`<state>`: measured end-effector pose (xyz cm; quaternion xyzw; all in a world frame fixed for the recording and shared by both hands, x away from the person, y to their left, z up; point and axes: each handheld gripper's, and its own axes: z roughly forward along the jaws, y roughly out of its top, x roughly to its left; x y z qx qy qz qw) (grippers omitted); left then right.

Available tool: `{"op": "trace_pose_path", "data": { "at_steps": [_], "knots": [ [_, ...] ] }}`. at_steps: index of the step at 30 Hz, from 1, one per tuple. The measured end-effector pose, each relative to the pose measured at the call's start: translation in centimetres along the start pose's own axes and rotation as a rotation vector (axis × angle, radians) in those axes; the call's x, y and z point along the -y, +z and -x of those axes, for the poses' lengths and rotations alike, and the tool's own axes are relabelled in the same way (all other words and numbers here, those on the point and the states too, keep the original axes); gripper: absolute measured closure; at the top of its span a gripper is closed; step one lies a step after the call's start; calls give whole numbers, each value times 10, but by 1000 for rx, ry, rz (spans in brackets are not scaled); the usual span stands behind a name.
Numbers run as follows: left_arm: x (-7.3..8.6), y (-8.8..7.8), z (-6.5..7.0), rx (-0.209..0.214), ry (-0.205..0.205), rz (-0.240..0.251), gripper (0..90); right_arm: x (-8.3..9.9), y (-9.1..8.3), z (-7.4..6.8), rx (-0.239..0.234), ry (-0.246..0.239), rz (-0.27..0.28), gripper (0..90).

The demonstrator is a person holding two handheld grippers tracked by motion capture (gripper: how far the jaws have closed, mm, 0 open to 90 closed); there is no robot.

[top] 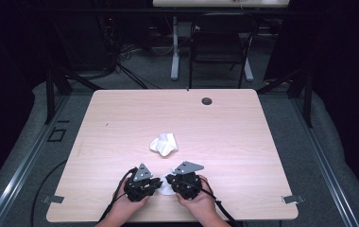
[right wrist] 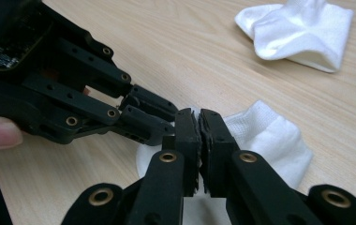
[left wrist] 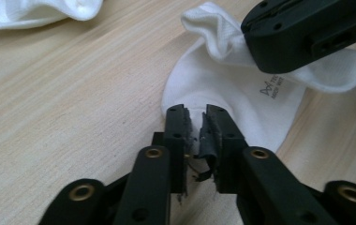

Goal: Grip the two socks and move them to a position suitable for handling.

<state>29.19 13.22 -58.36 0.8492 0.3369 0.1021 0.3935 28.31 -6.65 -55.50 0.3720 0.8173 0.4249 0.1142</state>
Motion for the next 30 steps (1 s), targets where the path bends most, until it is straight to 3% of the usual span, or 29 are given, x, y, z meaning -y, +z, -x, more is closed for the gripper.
{"op": "trace_pose_path", "data": {
  "at_steps": [7, 11, 17, 30],
  "knots": [
    [-1, -2, -2, -2, 6, -12, 877, -4, -10, 3, -10, -1, 15, 869],
    [-1, -7, -5, 2, -17, -13, 880, -6, -16, 5, -13, 4, 22, 870],
    [-2, -18, -9, 1, -21, -8, 881, -10, -34, 23, -23, 48, 4, 870],
    [1, -21, -18, -19, -37, -36, 881, 17, -43, 41, 31, 95, -34, 869]
  ]
}}
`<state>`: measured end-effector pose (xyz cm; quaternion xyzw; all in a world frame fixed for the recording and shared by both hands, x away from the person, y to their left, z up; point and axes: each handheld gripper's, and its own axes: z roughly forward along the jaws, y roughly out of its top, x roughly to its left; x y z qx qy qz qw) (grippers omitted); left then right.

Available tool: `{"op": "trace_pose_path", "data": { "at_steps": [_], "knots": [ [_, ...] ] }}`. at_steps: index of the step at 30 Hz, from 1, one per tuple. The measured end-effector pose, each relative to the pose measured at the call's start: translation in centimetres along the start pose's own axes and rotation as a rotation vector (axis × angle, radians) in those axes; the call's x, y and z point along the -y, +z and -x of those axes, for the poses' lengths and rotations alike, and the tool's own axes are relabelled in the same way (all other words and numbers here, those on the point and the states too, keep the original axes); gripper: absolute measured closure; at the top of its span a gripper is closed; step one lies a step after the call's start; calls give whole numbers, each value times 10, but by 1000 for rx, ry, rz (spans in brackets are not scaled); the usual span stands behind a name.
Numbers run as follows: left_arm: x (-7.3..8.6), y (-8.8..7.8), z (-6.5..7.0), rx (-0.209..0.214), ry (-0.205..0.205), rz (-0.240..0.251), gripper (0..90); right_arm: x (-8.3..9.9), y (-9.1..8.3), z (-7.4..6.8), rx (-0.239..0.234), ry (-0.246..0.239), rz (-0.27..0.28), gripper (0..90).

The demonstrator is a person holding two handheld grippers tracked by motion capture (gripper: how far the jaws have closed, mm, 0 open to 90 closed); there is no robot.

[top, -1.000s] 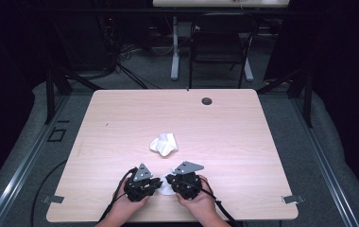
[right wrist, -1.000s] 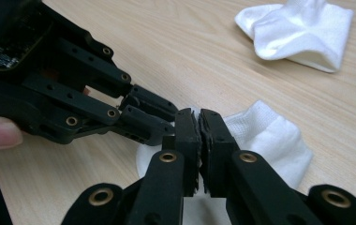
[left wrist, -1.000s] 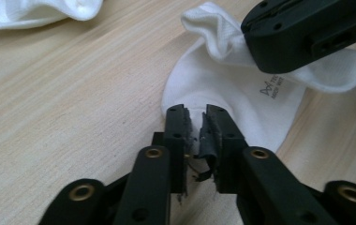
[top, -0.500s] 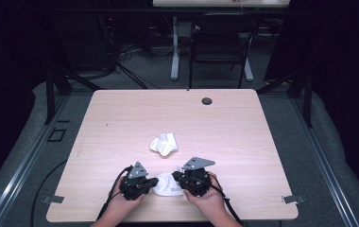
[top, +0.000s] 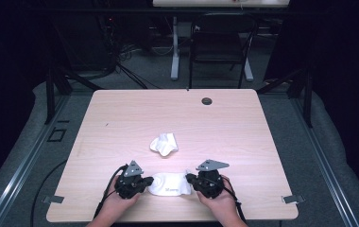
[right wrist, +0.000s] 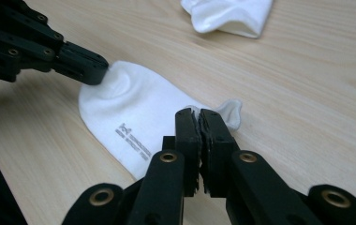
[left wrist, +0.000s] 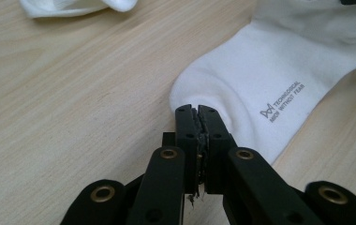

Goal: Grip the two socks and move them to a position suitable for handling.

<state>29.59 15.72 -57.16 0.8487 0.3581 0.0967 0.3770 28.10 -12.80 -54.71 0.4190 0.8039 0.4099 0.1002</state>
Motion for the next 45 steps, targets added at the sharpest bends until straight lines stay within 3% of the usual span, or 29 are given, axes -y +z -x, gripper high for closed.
{"op": "trace_pose_path", "data": {
  "at_steps": [5, 14, 17, 18, 23, 26, 34, 45],
  "knots": [
    [1, -1, -2, -9, -3, -3, 881, 5, -1, 5, 25, 1, -35, 868],
    [3, -2, -5, -9, -9, -17, 881, 11, 2, 15, 22, 56, -107, 833],
    [3, -3, -7, -5, -7, -17, 881, 10, -2, 15, 46, 45, -61, 786],
    [3, -2, -6, -8, -8, -17, 880, 7, -6, 12, 66, 37, -2, 778],
    [4, 1, -5, -5, -5, -23, 880, 3, -8, 2, 35, -4, 63, 779],
    [4, 1, -5, -1, -4, -26, 880, 5, 5, -2, 11, -43, -2, 779],
    [5, 0, -9, 0, -11, -33, 879, 14, 20, 8, 40, -31, -121, 796],
    [6, -3, -11, 0, -16, -50, 879, 17, 19, 13, 52, -23, -131, 862]
  ]
}}
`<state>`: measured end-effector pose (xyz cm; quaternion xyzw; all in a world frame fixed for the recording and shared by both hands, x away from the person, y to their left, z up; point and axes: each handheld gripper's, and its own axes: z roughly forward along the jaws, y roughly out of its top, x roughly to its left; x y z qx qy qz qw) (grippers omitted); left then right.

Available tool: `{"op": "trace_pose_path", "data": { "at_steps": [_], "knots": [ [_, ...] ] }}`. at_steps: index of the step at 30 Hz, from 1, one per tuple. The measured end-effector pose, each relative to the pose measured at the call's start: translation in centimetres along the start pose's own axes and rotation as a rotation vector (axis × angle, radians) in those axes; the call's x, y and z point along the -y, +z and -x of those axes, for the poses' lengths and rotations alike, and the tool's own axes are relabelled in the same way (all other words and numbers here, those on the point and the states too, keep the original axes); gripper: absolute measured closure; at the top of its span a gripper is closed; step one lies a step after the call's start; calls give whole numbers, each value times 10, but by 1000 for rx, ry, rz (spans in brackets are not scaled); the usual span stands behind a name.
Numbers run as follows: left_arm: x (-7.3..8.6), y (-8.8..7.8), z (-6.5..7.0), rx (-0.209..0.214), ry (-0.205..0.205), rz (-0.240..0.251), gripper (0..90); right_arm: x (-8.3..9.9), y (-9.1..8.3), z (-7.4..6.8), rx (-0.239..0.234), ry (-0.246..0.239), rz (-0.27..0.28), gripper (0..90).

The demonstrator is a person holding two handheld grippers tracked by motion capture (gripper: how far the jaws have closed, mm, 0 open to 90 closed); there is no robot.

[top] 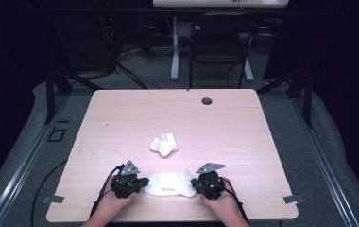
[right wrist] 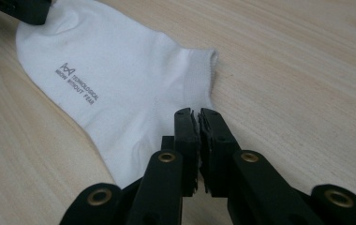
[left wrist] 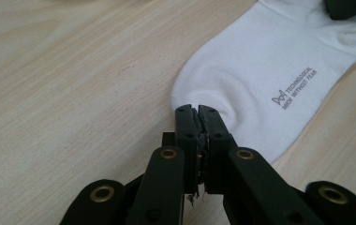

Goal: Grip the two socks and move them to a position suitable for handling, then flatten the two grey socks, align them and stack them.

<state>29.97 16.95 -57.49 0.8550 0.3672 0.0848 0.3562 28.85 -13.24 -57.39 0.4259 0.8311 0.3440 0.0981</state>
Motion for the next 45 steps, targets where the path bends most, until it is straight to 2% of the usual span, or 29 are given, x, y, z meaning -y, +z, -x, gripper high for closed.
{"op": "trace_pose_path", "data": {
  "at_steps": [7, 9, 13, 19, 22, 27, 30, 33, 36, 37, 40, 45],
  "knots": [
    [0, -1, 1, 8, -7, 11, 848, -1, -1, 0, -7, 11, 1, 828],
    [-1, -2, 1, 8, -11, 20, 816, -3, -3, -1, -14, 18, 23, 809],
    [-3, -6, -2, -1, -23, 55, 757, -7, -7, -3, -23, 17, 55, 786],
    [-5, -12, -9, -36, -25, 90, 707, -16, -10, -5, -14, -5, 64, 762],
    [-6, -14, -13, -48, -39, 105, 682, -21, -11, -4, -10, -14, 71, 744],
    [-6, -15, -19, -73, -39, 121, 616, -29, -11, -1, -27, 4, 90, 689],
    [-6, -15, -21, -72, -30, 129, 591, -35, -9, 0, -17, -3, 96, 651],
    [-6, -14, -22, -68, -37, 133, 575, -42, -6, 0, -17, -13, 110, 616],
    [-6, -14, -23, -70, -35, 128, 563, -49, -3, 0, -13, -30, 100, 594],
    [-5, -13, -24, -71, -47, 132, 557, -52, -1, -1, -13, -35, 90, 590],
    [-5, -14, -26, -74, -57, 134, 552, -60, 3, -2, -17, -61, 70, 603],
    [-5, -15, -28, -81, -65, 137, 552, -73, 11, -4, -8, -72, 64, 613]
  ]
}}
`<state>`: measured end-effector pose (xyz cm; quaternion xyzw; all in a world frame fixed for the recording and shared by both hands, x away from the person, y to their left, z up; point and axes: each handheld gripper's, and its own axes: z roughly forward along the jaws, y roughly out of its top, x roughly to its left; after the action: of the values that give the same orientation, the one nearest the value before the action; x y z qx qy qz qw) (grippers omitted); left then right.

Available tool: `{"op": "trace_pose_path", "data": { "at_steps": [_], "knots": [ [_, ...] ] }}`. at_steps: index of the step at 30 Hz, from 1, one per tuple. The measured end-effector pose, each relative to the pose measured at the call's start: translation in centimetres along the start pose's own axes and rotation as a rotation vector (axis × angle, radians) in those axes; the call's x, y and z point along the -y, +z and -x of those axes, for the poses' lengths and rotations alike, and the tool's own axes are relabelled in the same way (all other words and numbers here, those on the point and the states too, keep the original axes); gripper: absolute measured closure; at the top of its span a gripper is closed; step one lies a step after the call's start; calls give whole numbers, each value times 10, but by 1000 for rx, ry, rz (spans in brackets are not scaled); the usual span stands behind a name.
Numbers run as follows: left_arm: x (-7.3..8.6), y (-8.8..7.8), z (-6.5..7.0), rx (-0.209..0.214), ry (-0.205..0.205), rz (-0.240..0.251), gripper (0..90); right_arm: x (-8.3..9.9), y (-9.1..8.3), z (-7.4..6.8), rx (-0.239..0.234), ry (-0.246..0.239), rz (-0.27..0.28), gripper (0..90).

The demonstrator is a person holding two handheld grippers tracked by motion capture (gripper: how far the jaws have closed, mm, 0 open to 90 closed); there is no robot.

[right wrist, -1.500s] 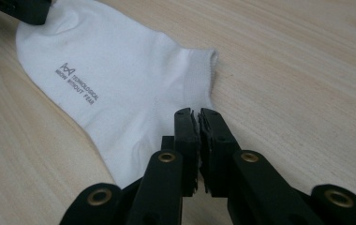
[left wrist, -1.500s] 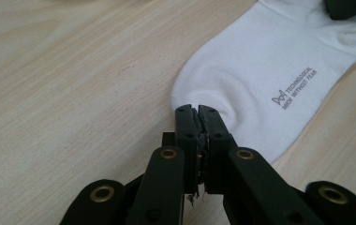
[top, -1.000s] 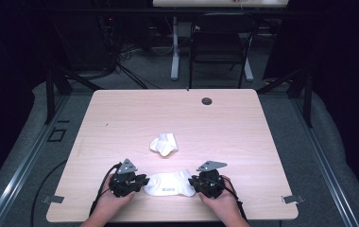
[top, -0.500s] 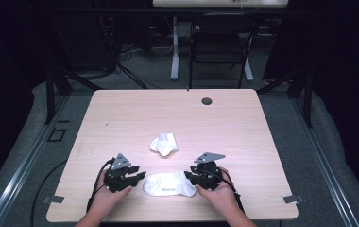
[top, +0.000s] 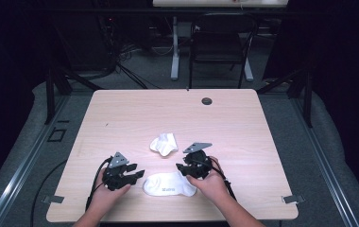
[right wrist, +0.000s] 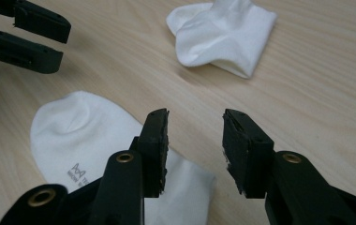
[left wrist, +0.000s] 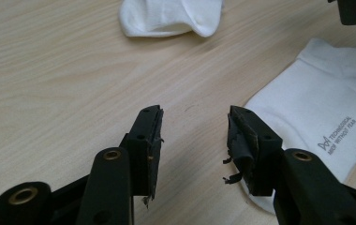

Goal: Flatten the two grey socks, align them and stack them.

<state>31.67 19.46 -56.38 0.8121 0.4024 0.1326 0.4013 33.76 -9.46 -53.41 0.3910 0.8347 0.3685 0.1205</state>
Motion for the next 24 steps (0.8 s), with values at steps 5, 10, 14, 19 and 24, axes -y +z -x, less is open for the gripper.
{"op": "trace_pose_path", "data": {
  "at_steps": [5, 10, 14, 19, 24],
  "knots": [
    [0, 0, -2, -2, 0, -1, 552, -12, 7, 1, 21, 10, 15, 629],
    [-1, 1, -4, -1, -11, -2, 554, -30, 24, 0, 18, 25, 5, 667],
    [-1, 1, -6, -4, -14, -5, 556, -41, 38, -3, 19, 2, -27, 680],
    [-1, 1, -8, -2, -21, -2, 557, -49, 59, -7, 19, -9, -41, 675],
    [-1, 0, -10, -1, -28, 2, 557, -56, 73, -10, 23, -2, -34, 641]
  ]
}}
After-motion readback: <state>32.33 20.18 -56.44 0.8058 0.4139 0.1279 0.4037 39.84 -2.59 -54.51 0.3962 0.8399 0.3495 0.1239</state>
